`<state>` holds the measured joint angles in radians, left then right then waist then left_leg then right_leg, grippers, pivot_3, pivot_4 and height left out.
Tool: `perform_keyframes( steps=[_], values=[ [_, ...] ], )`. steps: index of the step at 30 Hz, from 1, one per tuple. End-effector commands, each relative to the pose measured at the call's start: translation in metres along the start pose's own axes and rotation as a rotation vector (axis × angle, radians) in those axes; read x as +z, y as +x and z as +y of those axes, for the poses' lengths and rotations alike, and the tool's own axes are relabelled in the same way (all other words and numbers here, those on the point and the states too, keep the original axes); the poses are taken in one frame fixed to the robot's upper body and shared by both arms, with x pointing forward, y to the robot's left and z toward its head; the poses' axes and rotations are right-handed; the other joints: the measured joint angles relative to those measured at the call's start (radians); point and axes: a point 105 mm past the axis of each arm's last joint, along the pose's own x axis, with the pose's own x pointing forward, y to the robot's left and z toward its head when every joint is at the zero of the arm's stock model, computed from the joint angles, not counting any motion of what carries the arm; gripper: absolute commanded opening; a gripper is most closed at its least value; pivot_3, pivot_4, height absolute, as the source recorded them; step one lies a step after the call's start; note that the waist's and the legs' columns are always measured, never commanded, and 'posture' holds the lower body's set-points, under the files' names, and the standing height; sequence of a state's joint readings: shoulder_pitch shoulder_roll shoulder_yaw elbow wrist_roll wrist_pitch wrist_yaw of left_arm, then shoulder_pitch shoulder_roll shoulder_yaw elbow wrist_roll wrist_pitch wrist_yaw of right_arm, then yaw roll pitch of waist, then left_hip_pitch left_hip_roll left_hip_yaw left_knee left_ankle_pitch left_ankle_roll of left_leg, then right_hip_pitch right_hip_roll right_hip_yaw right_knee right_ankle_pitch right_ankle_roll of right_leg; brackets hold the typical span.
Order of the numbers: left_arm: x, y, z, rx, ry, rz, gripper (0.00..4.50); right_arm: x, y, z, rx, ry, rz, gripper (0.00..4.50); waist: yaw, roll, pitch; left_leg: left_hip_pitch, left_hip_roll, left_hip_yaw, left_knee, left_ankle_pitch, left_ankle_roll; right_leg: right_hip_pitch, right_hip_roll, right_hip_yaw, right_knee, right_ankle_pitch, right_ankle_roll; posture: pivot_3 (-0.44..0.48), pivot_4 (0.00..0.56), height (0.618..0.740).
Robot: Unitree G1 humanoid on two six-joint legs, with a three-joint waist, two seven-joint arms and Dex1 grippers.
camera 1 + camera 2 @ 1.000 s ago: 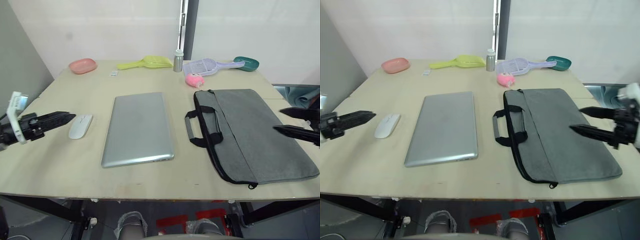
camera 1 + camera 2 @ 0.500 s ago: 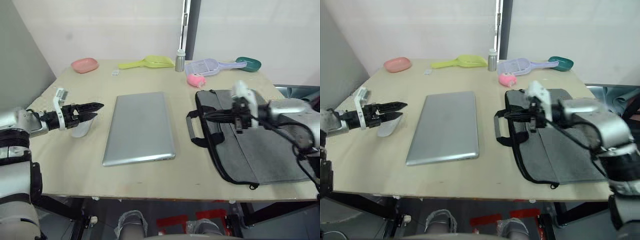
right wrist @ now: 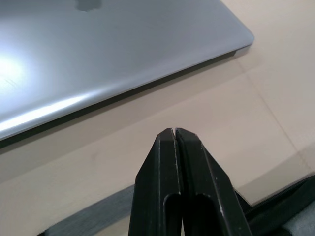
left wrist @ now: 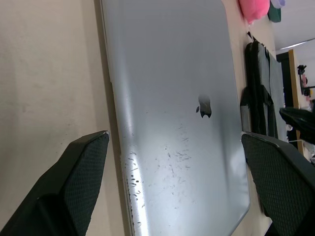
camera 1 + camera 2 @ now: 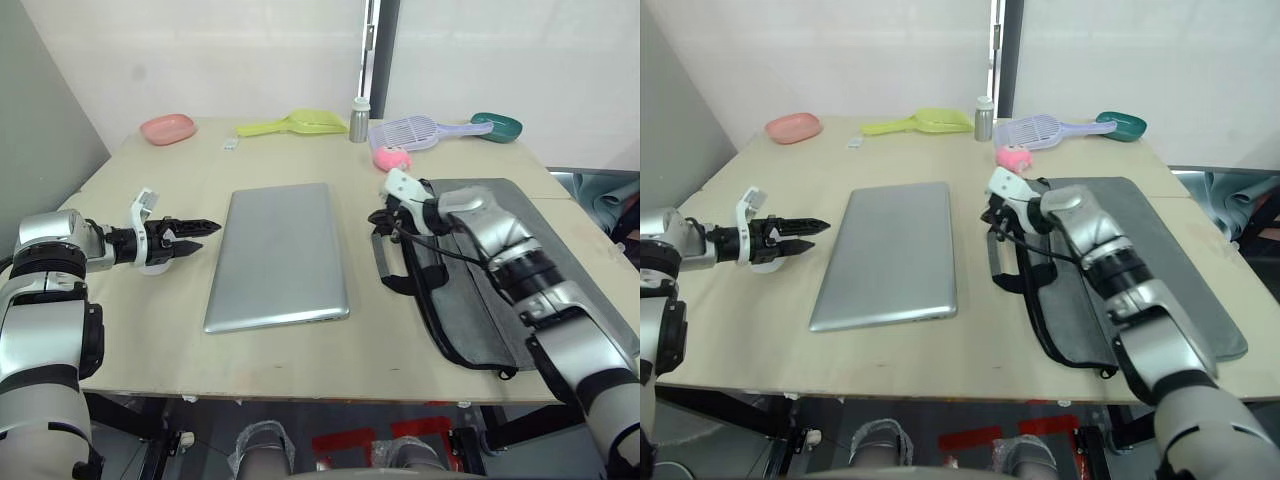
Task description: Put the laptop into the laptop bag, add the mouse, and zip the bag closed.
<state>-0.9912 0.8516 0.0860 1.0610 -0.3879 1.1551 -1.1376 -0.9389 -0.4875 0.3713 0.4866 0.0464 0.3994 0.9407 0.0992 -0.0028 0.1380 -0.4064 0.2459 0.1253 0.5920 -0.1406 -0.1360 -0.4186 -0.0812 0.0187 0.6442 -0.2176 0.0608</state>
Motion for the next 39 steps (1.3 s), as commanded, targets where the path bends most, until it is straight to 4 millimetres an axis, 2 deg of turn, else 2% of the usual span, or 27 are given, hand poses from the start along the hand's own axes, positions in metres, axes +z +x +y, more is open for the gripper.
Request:
perform_keyframes(
  steps=[1,6,9,13,18,23,26,32,39],
  values=[
    [0.006,0.001,-0.001,0.012,0.013,-0.023,4.50,0.003,0.014,-0.001,-0.014,-0.075,0.047,0.08,0.000,0.000,0.000,0.000,0.000,0.000,0.000,0.000,0.000,0.000,0.000,0.000,0.000,0.000,0.000,0.000,0.150,0.740],
    [0.005,-0.001,0.015,0.071,-0.019,-0.061,4.50,0.000,0.034,0.010,0.010,-0.080,0.089,0.08,-0.002,0.000,0.000,-0.001,0.000,-0.002,0.000,0.000,-0.001,0.000,0.000,-0.003,-0.001,0.000,0.000,0.000,0.150,0.740],
    [0.005,0.008,0.014,0.060,-0.038,-0.076,4.50,0.000,0.041,0.018,0.035,-0.110,0.096,0.08,-0.002,0.000,0.000,-0.001,0.000,-0.003,0.000,0.000,-0.001,0.001,0.000,-0.003,-0.001,0.000,0.000,0.000,0.150,0.740],
    [-0.009,0.030,0.010,0.021,-0.054,-0.015,4.50,0.000,0.051,0.029,0.052,-0.121,0.108,0.08,0.002,0.000,0.000,0.001,0.000,-0.004,0.000,0.000,-0.001,0.003,-0.001,-0.004,-0.001,0.000,0.000,0.000,0.150,0.740],
    [-0.024,0.043,0.017,0.039,-0.048,0.034,4.50,0.003,0.059,0.037,0.056,-0.133,0.110,0.08,0.006,0.000,0.000,0.003,-0.001,-0.004,0.000,0.000,-0.001,0.008,-0.003,-0.005,-0.001,0.000,0.000,0.000,0.150,0.740],
    [-0.031,0.052,0.014,0.012,-0.064,0.058,4.50,0.009,0.064,0.043,0.057,-0.128,0.089,0.08,0.005,0.000,0.000,0.007,-0.002,-0.005,0.000,0.000,-0.001,0.011,-0.004,-0.005,0.000,0.000,0.000,0.000,0.150,0.740],
    [-0.037,0.052,0.017,0.015,-0.070,0.081,4.50,0.009,0.065,0.043,0.054,-0.131,0.090,0.08,0.003,0.001,0.000,0.008,-0.002,-0.005,0.000,0.000,-0.001,0.012,-0.004,-0.005,0.000,0.000,0.000,0.000,0.150,0.740],
    [-0.038,0.036,0.028,0.063,-0.085,0.084,4.50,0.005,0.061,0.040,0.033,-0.115,0.090,0.08,-0.004,0.001,0.000,0.008,-0.002,-0.005,-0.001,0.000,-0.001,0.012,-0.004,-0.005,-0.001,0.000,0.000,0.000,0.150,0.740],
    [-0.052,0.047,0.030,0.035,-0.132,0.105,4.50,0.012,0.068,0.051,0.045,-0.093,0.043,0.08,-0.006,0.002,-0.001,0.008,-0.002,-0.004,-0.003,0.000,-0.001,0.012,-0.003,-0.005,-0.003,0.000,0.000,0.000,0.150,0.740]
  ],
)
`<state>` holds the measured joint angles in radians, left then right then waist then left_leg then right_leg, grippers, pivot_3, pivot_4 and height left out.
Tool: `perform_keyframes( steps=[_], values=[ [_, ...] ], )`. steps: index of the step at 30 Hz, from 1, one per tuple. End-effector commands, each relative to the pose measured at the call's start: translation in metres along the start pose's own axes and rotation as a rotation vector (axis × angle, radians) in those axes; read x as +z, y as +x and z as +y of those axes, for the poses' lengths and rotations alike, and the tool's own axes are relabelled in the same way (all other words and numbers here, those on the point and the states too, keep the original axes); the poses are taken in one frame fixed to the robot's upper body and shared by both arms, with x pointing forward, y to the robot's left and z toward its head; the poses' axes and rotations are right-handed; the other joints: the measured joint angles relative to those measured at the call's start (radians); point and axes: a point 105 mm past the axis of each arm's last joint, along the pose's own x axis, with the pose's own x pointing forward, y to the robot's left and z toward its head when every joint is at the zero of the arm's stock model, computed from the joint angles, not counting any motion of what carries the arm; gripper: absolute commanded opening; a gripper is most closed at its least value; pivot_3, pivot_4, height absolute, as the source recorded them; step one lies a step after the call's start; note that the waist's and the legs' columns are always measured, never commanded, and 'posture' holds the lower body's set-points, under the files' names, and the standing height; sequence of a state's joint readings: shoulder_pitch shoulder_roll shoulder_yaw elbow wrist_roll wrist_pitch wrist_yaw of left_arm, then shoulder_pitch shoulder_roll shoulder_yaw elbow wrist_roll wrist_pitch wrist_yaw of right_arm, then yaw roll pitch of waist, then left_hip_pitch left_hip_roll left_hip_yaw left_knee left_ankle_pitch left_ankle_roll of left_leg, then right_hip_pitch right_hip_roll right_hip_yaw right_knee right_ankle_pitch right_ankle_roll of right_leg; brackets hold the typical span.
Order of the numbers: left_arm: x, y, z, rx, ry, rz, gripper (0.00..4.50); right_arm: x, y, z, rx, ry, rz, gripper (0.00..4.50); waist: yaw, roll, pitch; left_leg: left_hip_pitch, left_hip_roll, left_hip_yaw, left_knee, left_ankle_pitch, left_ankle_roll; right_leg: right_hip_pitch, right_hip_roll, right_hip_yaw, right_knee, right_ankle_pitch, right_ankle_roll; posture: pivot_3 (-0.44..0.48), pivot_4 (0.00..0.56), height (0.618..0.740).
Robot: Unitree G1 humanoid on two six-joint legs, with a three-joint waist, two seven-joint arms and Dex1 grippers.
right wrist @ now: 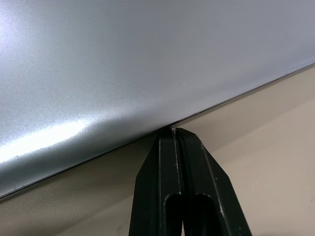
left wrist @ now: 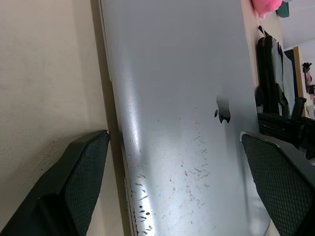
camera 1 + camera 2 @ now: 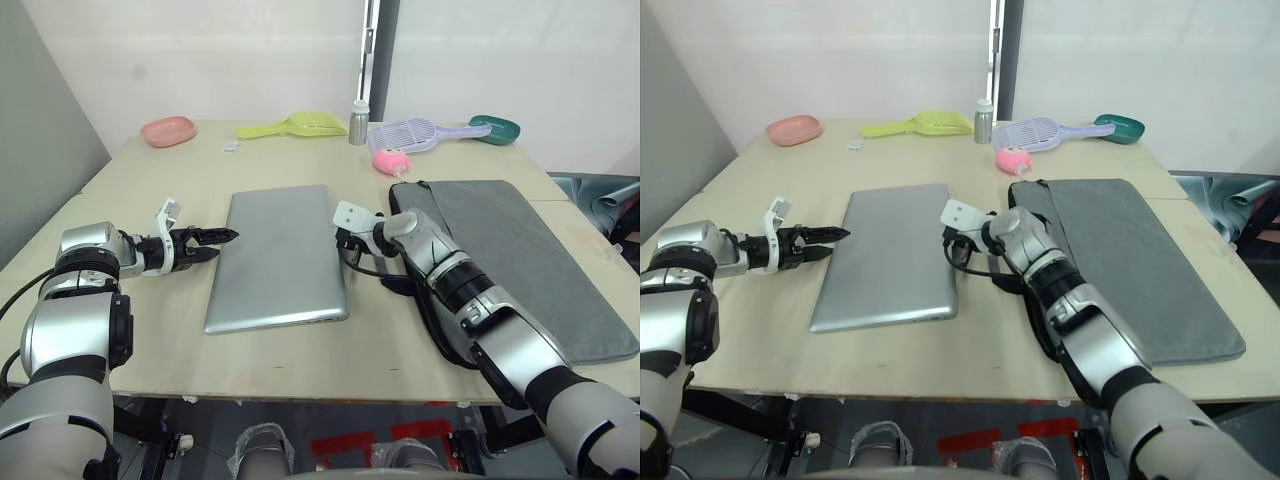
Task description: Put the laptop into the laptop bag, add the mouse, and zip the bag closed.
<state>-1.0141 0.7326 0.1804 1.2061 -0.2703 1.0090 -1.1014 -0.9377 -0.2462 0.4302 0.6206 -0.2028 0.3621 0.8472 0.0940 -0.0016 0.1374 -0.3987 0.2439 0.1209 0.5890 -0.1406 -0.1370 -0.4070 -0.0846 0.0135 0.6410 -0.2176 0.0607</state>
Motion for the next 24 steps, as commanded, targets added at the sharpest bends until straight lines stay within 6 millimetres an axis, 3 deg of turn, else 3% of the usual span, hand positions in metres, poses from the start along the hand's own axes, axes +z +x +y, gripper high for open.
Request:
perform_keyframes(
  steps=[1,13,18,23,24],
  values=[
    [-0.041,0.016,0.019,0.030,-0.131,0.112,4.50,0.018,0.007,0.011,0.016,0.007,-0.070,0.08,-0.001,0.002,-0.001,0.000,0.000,0.000,0.000,0.000,0.000,0.000,0.000,0.000,0.000,0.000,0.000,0.000,0.150,0.740],
    [-0.062,0.032,0.020,0.001,-0.196,0.145,4.50,0.045,0.017,0.031,0.064,0.080,-0.184,0.08,-0.002,0.018,-0.016,0.015,-0.001,0.009,-0.015,0.000,0.000,0.007,0.000,0.006,-0.010,0.000,0.000,0.000,0.150,0.740],
    [-0.059,0.034,0.014,-0.042,-0.216,0.126,4.50,0.048,0.021,0.036,0.080,0.063,-0.178,0.08,-0.003,0.018,-0.016,0.015,-0.002,0.009,-0.015,-0.001,0.000,0.007,0.000,0.007,-0.011,0.000,0.000,0.000,0.150,0.740],
    [-0.046,0.034,-0.005,-0.146,-0.221,0.089,4.50,0.050,0.021,0.035,0.080,0.057,-0.182,0.08,-0.001,0.018,-0.016,0.014,-0.002,0.009,-0.017,-0.001,0.000,0.007,0.000,0.006,-0.014,0.000,0.000,0.000,0.150,0.740],
    [-0.045,0.035,-0.009,-0.168,-0.212,0.090,4.24,0.049,0.021,0.034,0.079,0.050,-0.177,0.03,0.000,0.018,-0.016,0.014,-0.002,0.009,-0.018,-0.001,0.000,0.007,-0.001,0.006,-0.015,0.000,0.000,0.000,0.150,0.740]
  ],
)
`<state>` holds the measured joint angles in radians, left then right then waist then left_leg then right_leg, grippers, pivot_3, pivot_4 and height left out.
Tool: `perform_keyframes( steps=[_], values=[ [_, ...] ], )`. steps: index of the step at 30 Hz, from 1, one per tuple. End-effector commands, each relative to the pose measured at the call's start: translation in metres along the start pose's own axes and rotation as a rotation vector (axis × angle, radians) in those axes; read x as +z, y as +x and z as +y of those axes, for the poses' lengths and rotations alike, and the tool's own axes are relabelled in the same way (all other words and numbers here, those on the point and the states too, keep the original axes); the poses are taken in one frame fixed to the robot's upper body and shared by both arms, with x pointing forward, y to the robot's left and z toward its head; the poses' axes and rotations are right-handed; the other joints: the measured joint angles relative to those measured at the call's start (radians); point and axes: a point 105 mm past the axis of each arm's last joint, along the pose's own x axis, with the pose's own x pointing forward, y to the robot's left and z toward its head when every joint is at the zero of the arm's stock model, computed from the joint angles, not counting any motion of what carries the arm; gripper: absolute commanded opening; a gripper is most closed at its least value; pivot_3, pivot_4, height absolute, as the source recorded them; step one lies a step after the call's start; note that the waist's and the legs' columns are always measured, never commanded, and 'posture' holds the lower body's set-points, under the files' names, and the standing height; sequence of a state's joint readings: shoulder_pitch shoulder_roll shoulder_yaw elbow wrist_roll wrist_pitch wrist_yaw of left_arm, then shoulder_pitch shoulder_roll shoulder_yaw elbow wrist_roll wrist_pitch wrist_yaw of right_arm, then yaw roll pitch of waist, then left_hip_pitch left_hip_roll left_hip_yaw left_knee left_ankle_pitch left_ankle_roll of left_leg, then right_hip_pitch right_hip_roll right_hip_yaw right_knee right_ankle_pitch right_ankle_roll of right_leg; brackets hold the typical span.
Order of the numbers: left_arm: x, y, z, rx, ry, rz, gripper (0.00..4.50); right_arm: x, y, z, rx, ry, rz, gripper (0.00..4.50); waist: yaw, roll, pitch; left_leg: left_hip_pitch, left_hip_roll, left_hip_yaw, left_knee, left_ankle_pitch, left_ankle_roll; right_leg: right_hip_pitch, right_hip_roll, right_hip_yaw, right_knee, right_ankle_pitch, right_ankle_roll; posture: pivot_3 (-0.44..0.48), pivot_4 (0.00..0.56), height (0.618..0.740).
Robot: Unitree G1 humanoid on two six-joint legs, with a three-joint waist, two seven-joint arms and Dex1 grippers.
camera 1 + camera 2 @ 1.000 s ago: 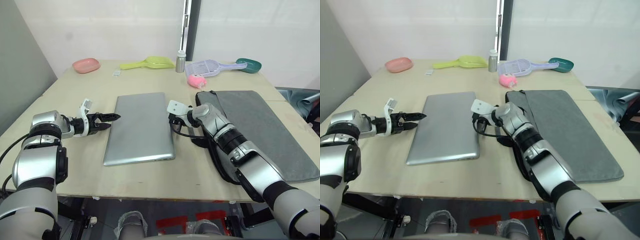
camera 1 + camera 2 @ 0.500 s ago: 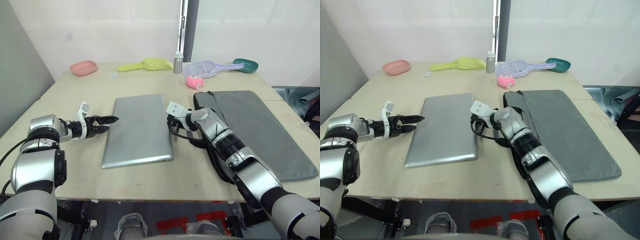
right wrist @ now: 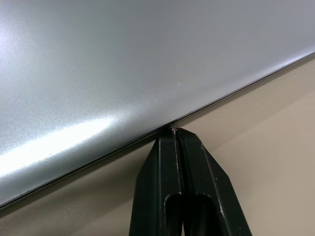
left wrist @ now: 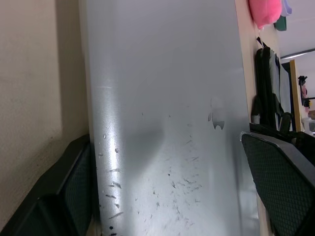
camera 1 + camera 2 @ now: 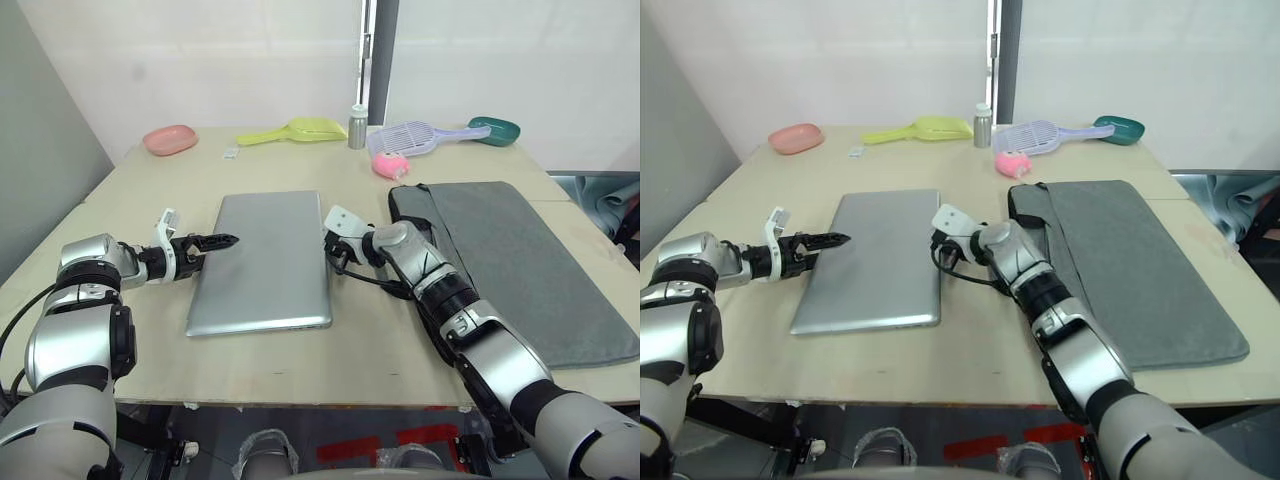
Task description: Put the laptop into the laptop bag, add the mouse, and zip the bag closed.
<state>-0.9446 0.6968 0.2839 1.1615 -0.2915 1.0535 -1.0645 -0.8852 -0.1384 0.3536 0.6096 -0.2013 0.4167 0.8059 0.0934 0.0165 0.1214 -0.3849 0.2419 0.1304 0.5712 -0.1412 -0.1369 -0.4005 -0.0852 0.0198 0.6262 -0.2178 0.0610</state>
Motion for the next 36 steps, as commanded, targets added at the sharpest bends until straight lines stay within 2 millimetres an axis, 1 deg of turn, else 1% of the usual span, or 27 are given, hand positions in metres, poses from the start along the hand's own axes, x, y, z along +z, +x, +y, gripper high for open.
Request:
perform_keyframes(
  steps=[1,3,6,9,10,12,13,14,17,19,21,24,25,28,31,33,36],
  values=[
    [-0.034,0.028,-0.012,-0.135,-0.126,0.120,3.96,0.036,0.007,0.018,0.070,-0.083,-0.099,0.00,0.000,0.000,0.000,0.000,0.000,0.000,-0.001,0.000,0.000,0.000,0.000,0.000,-0.001,0.000,0.000,0.000,0.150,0.740],
    [-0.035,0.028,-0.012,-0.142,-0.124,0.123,3.37,0.033,0.007,0.015,0.062,-0.084,-0.089,0.00,0.000,-0.001,0.001,-0.001,-0.001,0.000,-0.003,0.000,0.000,0.000,0.000,0.000,-0.003,0.000,0.000,0.000,0.150,0.740],
    [-0.036,0.027,-0.012,-0.153,-0.116,0.130,2.29,0.031,0.005,0.014,0.061,-0.081,-0.087,0.00,0.002,-0.001,0.001,-0.001,-0.001,0.000,-0.005,0.000,-0.001,0.000,0.000,-0.001,-0.005,0.000,0.000,0.000,0.150,0.740],
    [-0.037,0.026,-0.013,-0.160,-0.113,0.135,1.34,0.031,0.005,0.014,0.061,-0.082,-0.087,0.00,0.010,-0.005,0.000,-0.003,-0.001,-0.001,-0.006,0.001,-0.001,0.000,-0.001,-0.003,-0.007,0.000,0.001,0.000,0.150,0.740],
    [-0.034,0.024,-0.016,-0.175,-0.100,0.135,1.05,0.027,0.003,0.010,0.052,-0.081,-0.076,0.00,0.012,-0.006,0.000,-0.004,-0.001,-0.002,-0.006,0.000,0.000,0.000,-0.001,-0.004,-0.007,0.000,0.001,0.000,0.150,0.740],
    [-0.028,0.022,-0.024,-0.197,-0.071,0.142,0.59,0.022,-0.002,0.003,0.039,-0.084,-0.058,0.00,0.015,-0.007,0.000,-0.004,-0.002,-0.003,-0.005,0.000,0.000,0.002,-0.003,-0.006,-0.008,0.001,0.000,0.000,0.150,0.740],
    [-0.026,0.021,-0.026,-0.205,-0.061,0.146,0.44,0.021,-0.003,0.002,0.036,-0.087,-0.053,0.00,0.015,-0.007,0.000,-0.004,-0.002,-0.002,-0.005,0.000,0.001,0.002,-0.005,-0.007,-0.007,0.001,0.000,0.000,0.150,0.740],
    [-0.023,0.021,-0.033,-0.218,-0.042,0.151,0.36,0.021,-0.005,-0.002,0.027,-0.084,-0.054,0.00,0.015,-0.007,0.000,-0.004,-0.002,-0.002,-0.005,0.000,0.001,0.002,-0.006,-0.008,-0.007,0.001,0.000,0.000,0.150,0.740],
    [-0.012,0.021,-0.052,-0.259,0.014,0.165,0.36,0.021,-0.011,-0.013,-0.006,-0.084,-0.052,0.00,0.016,-0.008,0.001,-0.007,-0.002,-0.003,-0.005,0.001,0.001,0.002,-0.007,-0.011,-0.008,0.001,0.000,0.000,0.150,0.740],
    [-0.007,0.020,-0.063,-0.291,0.042,0.181,0.36,0.022,-0.015,-0.019,-0.019,-0.081,-0.054,0.00,0.014,-0.008,0.001,-0.011,-0.002,-0.005,-0.005,0.002,0.001,0.001,-0.006,-0.014,-0.010,0.001,0.000,0.000,0.150,0.740],
    [-0.005,0.020,-0.071,-0.305,0.061,0.194,0.36,0.022,-0.019,-0.024,-0.033,-0.079,-0.055,0.00,0.011,-0.008,0.002,-0.016,-0.002,-0.007,-0.006,0.004,-0.001,0.000,-0.006,-0.018,-0.013,0.001,0.001,0.000,0.150,0.740],
    [-0.005,0.020,-0.072,-0.299,0.073,0.210,0.36,0.021,-0.022,-0.029,-0.047,-0.076,-0.056,0.00,0.007,-0.008,0.002,-0.020,-0.002,-0.009,-0.009,0.004,0.000,-0.002,-0.006,-0.021,-0.015,0.001,0.002,0.000,0.150,0.740],
    [-0.006,0.020,-0.071,-0.294,0.075,0.215,0.36,0.022,-0.022,-0.030,-0.050,-0.075,-0.057,0.00,0.005,-0.008,0.003,-0.020,-0.002,-0.010,-0.010,0.005,0.000,-0.002,-0.006,-0.023,-0.015,0.004,0.007,0.000,0.150,0.740],
    [-0.007,0.020,-0.070,-0.285,0.081,0.225,0.36,0.022,-0.024,-0.031,-0.049,-0.070,-0.062,0.00,0.004,-0.009,0.003,-0.021,-0.002,-0.011,-0.011,0.005,0.000,-0.002,-0.006,-0.024,-0.016,0.004,0.006,0.000,0.150,0.740],
    [-0.002,0.020,-0.071,-0.271,0.099,0.201,0.36,0.033,-0.034,-0.036,-0.051,-0.026,-0.117,0.00,0.006,-0.011,0.006,-0.021,-0.002,-0.011,-0.011,0.005,0.000,-0.002,-0.006,-0.024,-0.016,0.003,0.005,0.000,0.150,0.740],
    [0.004,0.018,-0.078,-0.296,0.102,0.177,0.36,0.045,-0.047,-0.040,-0.024,0.033,-0.182,0.00,0.008,-0.011,0.012,-0.021,-0.002,-0.011,-0.011,0.005,0.000,-0.002,-0.006,-0.024,-0.016,0.001,0.001,0.000,0.150,0.740],
    [0.013,0.012,-0.090,-0.341,0.116,0.145,0.36,0.068,-0.080,-0.042,0.049,0.133,-0.313,0.00,0.011,-0.013,0.021,-0.022,-0.002,-0.011,-0.009,0.005,0.001,-0.002,-0.006,-0.024,-0.015,0.001,0.001,0.000,0.150,0.740]
  ],
)
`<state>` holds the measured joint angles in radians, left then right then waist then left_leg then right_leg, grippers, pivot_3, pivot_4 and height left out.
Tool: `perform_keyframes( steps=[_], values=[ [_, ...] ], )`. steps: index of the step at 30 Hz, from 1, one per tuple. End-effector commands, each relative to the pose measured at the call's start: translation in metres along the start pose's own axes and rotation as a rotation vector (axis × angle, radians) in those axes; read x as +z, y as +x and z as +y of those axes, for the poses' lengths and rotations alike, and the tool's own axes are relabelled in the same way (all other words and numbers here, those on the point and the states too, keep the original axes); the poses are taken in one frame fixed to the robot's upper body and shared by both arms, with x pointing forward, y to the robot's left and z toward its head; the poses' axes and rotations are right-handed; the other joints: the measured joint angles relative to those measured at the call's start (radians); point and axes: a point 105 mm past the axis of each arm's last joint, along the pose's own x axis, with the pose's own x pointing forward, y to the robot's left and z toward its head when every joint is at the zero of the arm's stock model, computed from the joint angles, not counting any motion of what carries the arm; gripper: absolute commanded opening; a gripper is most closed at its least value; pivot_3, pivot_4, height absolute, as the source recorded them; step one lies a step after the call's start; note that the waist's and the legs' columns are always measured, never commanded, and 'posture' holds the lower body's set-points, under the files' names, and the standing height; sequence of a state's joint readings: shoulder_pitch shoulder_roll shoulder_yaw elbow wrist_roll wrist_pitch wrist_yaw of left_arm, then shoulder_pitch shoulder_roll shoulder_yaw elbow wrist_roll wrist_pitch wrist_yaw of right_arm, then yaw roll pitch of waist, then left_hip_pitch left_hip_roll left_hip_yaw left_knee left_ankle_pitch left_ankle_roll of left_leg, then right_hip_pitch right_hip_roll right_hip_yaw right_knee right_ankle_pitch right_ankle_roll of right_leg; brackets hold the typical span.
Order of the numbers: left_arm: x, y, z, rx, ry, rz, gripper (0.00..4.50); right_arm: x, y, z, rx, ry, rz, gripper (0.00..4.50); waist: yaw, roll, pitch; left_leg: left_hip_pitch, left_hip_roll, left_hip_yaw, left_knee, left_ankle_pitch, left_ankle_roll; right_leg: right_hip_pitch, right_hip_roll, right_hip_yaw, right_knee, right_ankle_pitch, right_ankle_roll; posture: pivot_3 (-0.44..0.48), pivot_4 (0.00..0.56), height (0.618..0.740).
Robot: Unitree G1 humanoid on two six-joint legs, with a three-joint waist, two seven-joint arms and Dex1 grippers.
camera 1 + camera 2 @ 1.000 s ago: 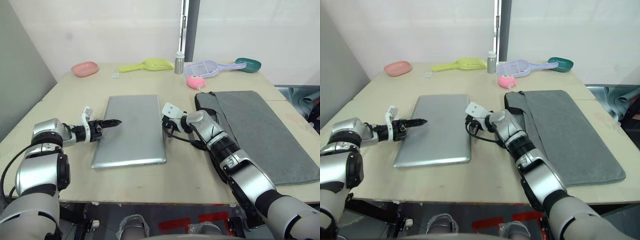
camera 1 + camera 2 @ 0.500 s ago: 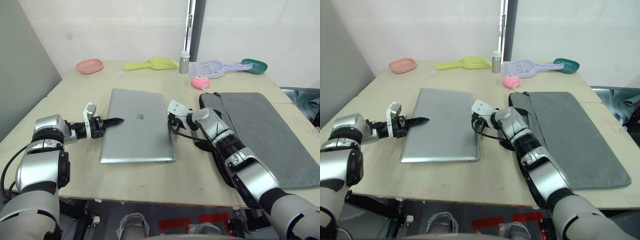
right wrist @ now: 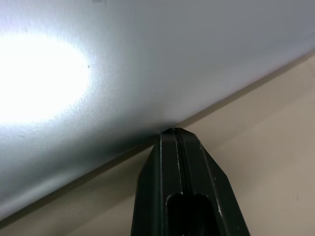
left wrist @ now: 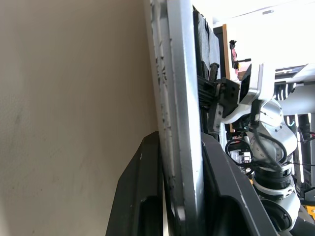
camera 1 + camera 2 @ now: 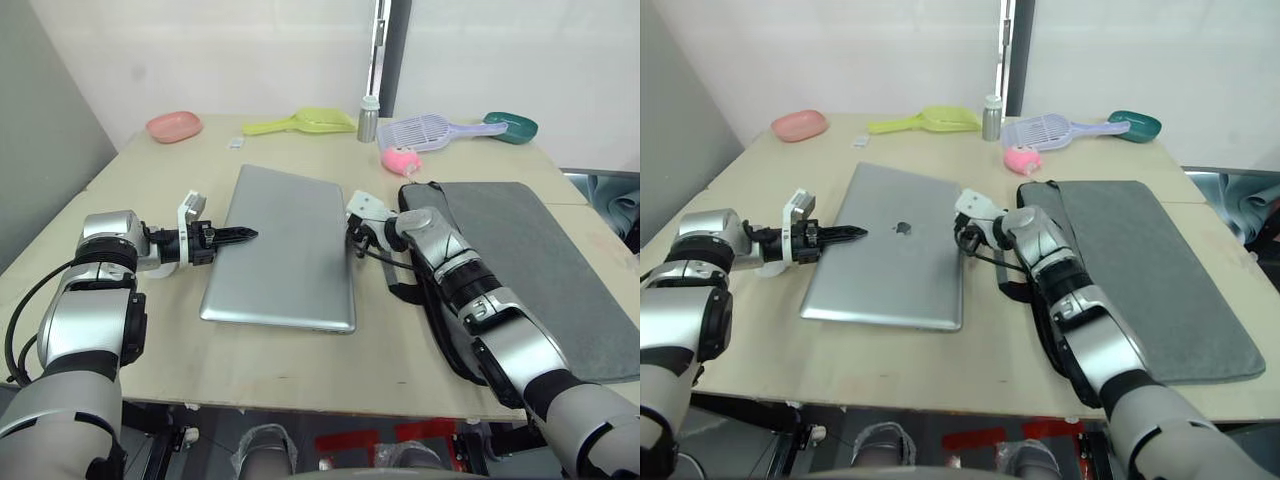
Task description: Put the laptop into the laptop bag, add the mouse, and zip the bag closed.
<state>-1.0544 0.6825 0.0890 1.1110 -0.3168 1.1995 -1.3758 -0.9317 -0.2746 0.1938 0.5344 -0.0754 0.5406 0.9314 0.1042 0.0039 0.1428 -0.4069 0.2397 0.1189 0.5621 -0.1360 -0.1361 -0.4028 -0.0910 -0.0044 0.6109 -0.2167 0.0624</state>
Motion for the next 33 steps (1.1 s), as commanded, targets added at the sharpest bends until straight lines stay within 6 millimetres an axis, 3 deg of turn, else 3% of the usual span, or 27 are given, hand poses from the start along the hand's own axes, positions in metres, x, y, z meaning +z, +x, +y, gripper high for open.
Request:
perform_keyframes(
  steps=[1,4,7,11,16,24,33],
  values=[
    [0.018,0.005,-0.031,-0.073,0.101,-0.021,0.36,0.073,-0.035,0.013,0.117,0.003,-0.256,0.00,0.000,0.000,0.000,0.000,0.000,0.000,0.000,0.000,0.000,0.000,0.000,0.000,0.000,0.000,0.001,0.000,0.150,0.740],
    [0.025,0.000,-0.050,-0.146,0.084,-0.060,0.36,0.090,-0.074,0.011,0.139,0.037,-0.319,0.00,0.004,0.000,0.001,-0.002,0.002,-0.001,-0.001,0.005,0.007,-0.001,0.002,-0.002,0.002,0.003,0.006,0.000,0.150,0.740],
    [0.023,-0.003,-0.063,-0.214,0.052,-0.070,0.36,0.094,-0.110,0.006,0.112,0.050,-0.335,0.00,0.010,0.000,0.001,-0.007,0.002,-0.005,0.000,0.005,0.007,-0.001,0.002,-0.006,0.000,0.003,0.006,0.000,0.150,0.740],
    [0.010,-0.003,-0.075,-0.289,-0.011,-0.048,0.36,0.083,-0.163,-0.005,0.009,0.075,-0.326,0.00,0.016,0.000,0.002,-0.008,0.002,-0.006,-0.001,0.005,0.007,-0.001,0.002,-0.007,-0.001,0.003,0.006,0.000,0.150,0.740],
    [0.003,-0.009,-0.079,-0.336,-0.033,-0.060,0.36,0.063,-0.216,-0.004,-0.122,0.110,-0.269,0.00,0.022,0.000,0.002,-0.008,0.002,-0.006,0.000,0.004,0.007,-0.001,0.002,-0.007,0.000,0.003,0.006,0.000,0.150,0.740],
    [-0.002,-0.021,-0.075,-0.331,-0.021,-0.107,0.36,0.041,-0.253,0.019,-0.219,0.168,-0.235,0.00,0.018,0.000,0.002,-0.005,0.002,-0.004,0.006,0.004,0.005,-0.002,0.002,-0.002,0.002,-0.002,-0.003,0.000,0.150,0.740],
    [-0.009,-0.024,-0.081,-0.340,0.022,-0.100,0.30,0.018,-0.259,0.028,-0.253,0.229,-0.198,0.00,0.036,0.000,0.002,-0.006,0.002,-0.004,0.015,0.000,0.002,-0.002,0.001,0.000,0.008,-0.001,-0.002,0.000,0.150,0.740]
  ],
)
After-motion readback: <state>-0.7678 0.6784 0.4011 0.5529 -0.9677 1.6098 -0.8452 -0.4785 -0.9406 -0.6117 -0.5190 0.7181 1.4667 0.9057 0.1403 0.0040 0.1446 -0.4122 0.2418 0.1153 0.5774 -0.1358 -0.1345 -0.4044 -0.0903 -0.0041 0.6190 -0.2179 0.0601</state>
